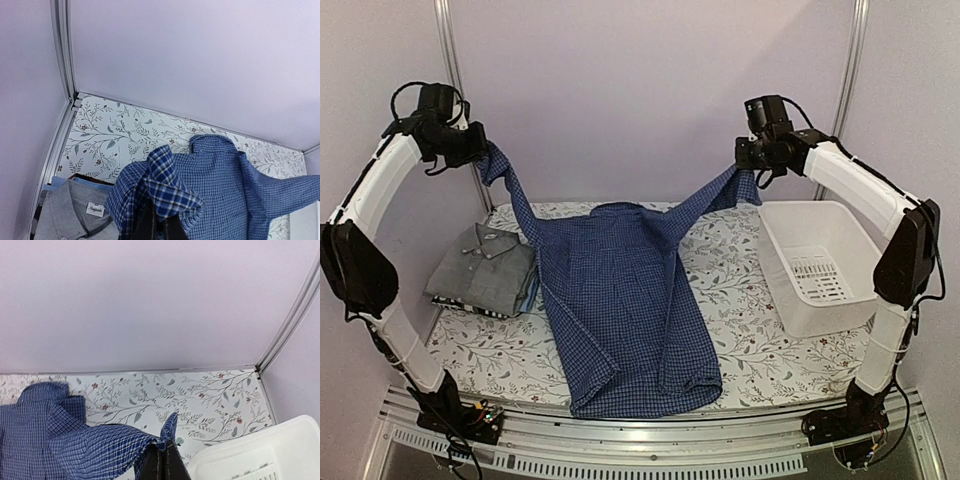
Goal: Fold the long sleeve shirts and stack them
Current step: Flatten out the rectangle-folded shirt at the center of the board, then flatten out the crumpled shirt at the center of the board.
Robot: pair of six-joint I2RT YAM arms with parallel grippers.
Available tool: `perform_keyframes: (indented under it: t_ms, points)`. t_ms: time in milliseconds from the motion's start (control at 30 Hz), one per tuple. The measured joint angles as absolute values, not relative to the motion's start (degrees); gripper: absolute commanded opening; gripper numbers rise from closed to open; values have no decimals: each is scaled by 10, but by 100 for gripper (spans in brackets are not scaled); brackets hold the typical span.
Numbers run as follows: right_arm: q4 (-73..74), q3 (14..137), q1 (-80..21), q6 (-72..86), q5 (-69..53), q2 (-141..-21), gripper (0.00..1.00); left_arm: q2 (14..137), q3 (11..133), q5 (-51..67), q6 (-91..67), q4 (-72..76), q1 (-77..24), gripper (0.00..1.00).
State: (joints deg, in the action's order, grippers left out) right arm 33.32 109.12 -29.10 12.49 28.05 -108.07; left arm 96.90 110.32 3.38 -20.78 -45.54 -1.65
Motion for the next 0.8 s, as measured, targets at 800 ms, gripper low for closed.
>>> perform_keyframes:
  t_ms: [800]
  points:
    - [333,1206,-305,92,176,-1232,18,1006,1037,129,-217,-443,19,0]
